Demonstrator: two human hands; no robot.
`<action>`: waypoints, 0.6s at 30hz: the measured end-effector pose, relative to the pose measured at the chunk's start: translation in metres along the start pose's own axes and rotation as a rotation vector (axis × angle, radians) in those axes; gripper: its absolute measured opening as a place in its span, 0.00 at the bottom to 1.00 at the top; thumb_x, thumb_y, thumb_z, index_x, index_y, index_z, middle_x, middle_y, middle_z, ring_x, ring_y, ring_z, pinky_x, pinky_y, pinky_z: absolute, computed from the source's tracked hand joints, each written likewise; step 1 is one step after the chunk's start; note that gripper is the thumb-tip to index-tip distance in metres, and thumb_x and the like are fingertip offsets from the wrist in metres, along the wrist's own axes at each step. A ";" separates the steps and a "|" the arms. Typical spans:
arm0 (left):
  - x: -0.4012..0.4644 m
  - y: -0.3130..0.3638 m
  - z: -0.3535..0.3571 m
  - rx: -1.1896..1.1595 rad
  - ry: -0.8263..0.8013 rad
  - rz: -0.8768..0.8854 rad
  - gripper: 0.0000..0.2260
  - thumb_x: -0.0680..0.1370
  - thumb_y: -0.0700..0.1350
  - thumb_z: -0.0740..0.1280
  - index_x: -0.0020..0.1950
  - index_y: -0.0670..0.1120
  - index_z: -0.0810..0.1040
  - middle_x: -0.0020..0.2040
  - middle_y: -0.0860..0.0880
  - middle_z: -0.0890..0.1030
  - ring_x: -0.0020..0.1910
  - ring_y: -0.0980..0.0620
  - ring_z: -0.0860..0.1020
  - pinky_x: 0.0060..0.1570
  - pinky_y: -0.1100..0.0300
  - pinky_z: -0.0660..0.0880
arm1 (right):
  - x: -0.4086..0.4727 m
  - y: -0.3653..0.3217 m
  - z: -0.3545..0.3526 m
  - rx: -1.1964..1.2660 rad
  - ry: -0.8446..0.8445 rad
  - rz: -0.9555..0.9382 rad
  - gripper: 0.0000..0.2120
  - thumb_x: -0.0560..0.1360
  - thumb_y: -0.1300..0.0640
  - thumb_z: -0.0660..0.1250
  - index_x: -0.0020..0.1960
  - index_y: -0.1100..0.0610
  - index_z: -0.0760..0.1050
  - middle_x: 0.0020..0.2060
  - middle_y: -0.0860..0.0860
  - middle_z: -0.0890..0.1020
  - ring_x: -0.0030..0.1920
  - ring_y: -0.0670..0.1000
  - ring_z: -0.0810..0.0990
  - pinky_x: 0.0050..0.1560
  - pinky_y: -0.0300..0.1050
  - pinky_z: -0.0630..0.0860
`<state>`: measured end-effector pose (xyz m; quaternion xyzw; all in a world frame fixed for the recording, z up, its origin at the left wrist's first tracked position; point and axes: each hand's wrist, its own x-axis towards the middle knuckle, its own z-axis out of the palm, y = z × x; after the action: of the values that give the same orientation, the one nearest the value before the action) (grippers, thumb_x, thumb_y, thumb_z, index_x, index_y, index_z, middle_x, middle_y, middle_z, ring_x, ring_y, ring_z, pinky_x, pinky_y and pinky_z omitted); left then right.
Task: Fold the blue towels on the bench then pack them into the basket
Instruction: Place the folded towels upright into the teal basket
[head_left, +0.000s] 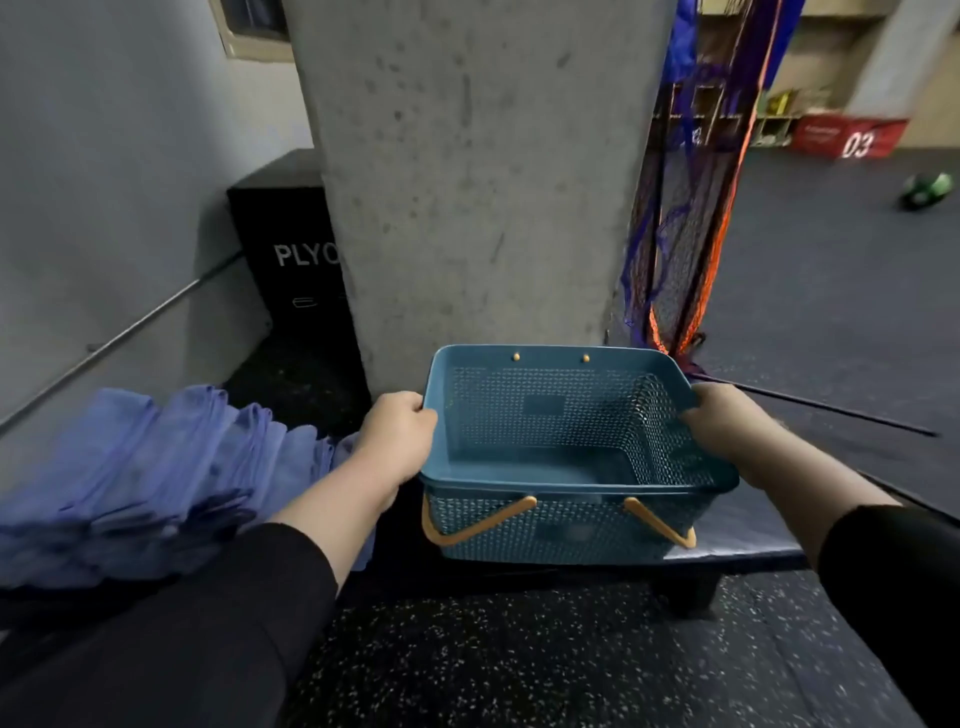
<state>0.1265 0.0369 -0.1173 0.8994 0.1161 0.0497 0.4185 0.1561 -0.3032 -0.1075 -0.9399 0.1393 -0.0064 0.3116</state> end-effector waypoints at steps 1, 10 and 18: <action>0.004 -0.004 0.006 -0.019 -0.003 -0.014 0.13 0.80 0.40 0.63 0.34 0.42 0.73 0.33 0.44 0.76 0.34 0.45 0.74 0.33 0.56 0.64 | 0.007 0.001 0.003 -0.034 0.002 -0.009 0.09 0.77 0.65 0.63 0.54 0.61 0.80 0.47 0.61 0.84 0.47 0.62 0.83 0.48 0.52 0.79; 0.004 -0.013 0.017 -0.176 0.058 -0.015 0.19 0.84 0.53 0.58 0.38 0.44 0.69 0.33 0.48 0.72 0.34 0.49 0.70 0.35 0.54 0.65 | 0.025 -0.011 0.007 -0.188 0.023 -0.021 0.13 0.80 0.57 0.64 0.61 0.62 0.76 0.48 0.59 0.80 0.46 0.60 0.78 0.45 0.49 0.73; -0.023 -0.059 -0.054 -0.205 0.292 0.037 0.07 0.84 0.49 0.61 0.58 0.52 0.78 0.41 0.54 0.84 0.42 0.53 0.82 0.49 0.47 0.79 | -0.072 -0.132 0.023 0.188 0.264 -0.582 0.16 0.81 0.48 0.65 0.64 0.54 0.78 0.57 0.48 0.81 0.53 0.47 0.79 0.54 0.43 0.72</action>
<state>0.0840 0.1078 -0.1273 0.8373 0.1533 0.1991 0.4856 0.1231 -0.1690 -0.0433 -0.8984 -0.0969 -0.2297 0.3614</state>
